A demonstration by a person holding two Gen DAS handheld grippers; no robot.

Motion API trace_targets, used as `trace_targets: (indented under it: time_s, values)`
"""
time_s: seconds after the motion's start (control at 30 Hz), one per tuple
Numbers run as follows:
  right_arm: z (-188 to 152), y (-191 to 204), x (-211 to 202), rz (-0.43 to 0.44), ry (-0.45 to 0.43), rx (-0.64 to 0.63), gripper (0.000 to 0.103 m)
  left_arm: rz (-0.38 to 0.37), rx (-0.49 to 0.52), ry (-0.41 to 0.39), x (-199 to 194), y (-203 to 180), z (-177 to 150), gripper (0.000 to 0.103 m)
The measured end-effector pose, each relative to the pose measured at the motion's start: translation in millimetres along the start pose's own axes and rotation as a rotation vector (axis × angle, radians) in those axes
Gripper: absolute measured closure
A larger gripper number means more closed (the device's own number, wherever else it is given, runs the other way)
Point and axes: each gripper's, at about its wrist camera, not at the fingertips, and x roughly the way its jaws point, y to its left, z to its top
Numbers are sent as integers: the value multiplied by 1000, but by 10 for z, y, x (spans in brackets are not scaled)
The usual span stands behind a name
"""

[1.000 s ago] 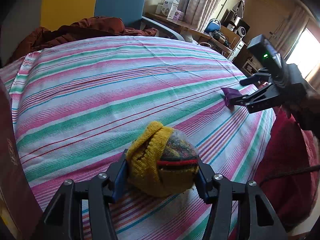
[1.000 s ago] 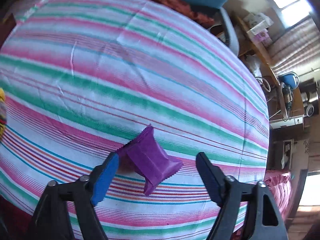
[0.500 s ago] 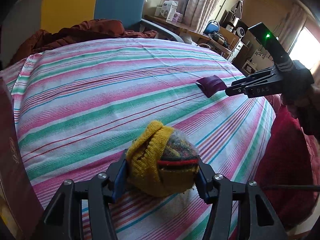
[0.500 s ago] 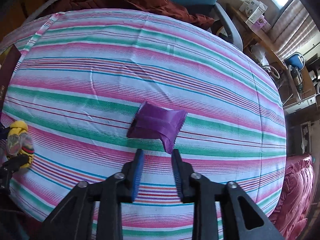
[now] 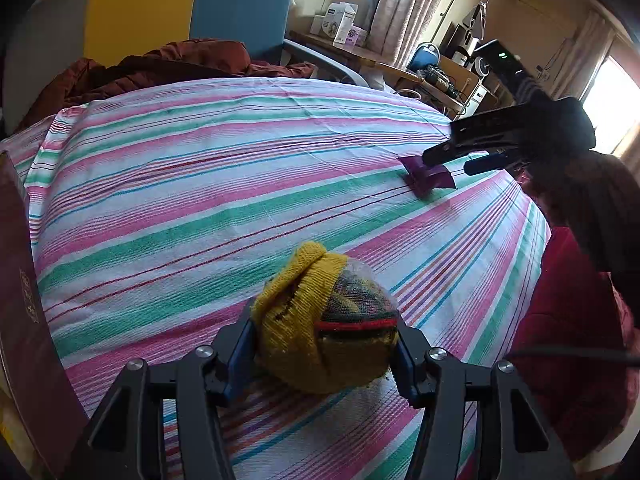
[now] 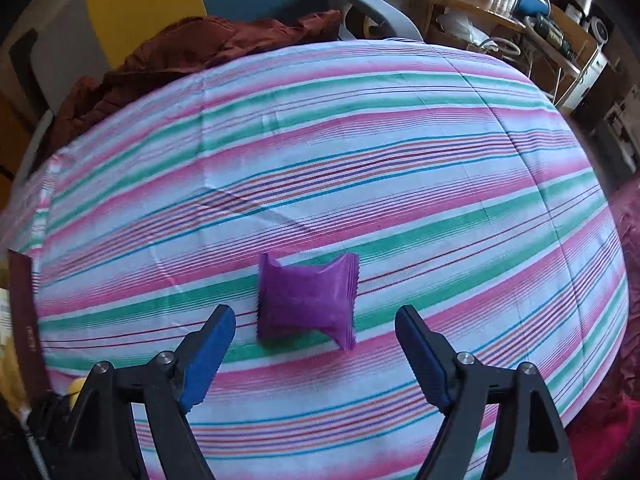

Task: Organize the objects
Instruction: 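Grasp the purple piece with the right tool while the left holds the pouch, then carry the knitted pouch and purple piece over the gold tray with both tools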

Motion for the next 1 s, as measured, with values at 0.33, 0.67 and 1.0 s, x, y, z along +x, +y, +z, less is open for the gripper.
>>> trace_targets:
  time_s: [0.33, 0.67, 1.0]
  values:
    - [18, -23, 199, 18, -41, 41, 59, 14, 17, -21, 17, -19, -21, 42]
    - [-39, 330, 35, 161, -99, -106, 59, 72, 21, -41, -28, -95, -53, 45]
    - [-117, 469, -78, 189, -117, -154, 59, 154, 34, -60, -253, -118, -38, 46]
